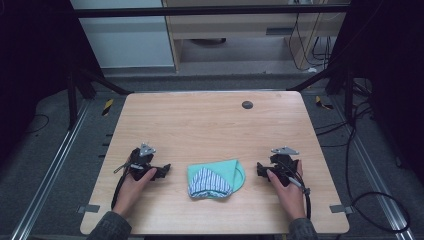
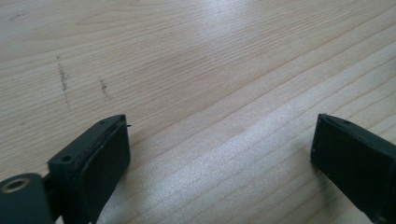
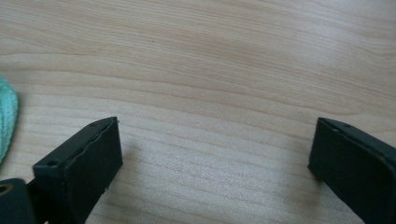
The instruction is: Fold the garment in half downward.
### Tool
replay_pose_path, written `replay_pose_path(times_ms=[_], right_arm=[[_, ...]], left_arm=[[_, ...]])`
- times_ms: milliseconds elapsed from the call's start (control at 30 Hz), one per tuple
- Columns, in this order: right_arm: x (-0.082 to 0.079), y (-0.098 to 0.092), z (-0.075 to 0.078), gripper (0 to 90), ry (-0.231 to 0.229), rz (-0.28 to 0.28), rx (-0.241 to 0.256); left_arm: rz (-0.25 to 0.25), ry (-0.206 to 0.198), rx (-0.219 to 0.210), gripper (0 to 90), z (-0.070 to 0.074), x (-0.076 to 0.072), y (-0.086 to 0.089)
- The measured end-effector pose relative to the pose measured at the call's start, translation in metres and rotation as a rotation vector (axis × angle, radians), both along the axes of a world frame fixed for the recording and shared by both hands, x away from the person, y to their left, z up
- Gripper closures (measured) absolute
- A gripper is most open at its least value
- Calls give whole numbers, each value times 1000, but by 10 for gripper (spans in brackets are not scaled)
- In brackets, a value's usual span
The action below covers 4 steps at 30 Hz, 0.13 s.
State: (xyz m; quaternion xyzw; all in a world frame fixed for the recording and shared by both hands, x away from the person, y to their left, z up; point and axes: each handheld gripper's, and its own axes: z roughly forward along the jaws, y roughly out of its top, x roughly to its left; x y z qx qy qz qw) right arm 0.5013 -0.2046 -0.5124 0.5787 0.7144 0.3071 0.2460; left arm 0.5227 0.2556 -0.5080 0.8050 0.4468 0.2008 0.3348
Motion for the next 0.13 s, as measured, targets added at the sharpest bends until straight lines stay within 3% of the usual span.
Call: replay_pose_path(times_ms=[133], right_arm=[[0, 0, 0, 2, 1, -8, -3]], left_arm=[[9, 0, 2, 20, 0, 0, 0]])
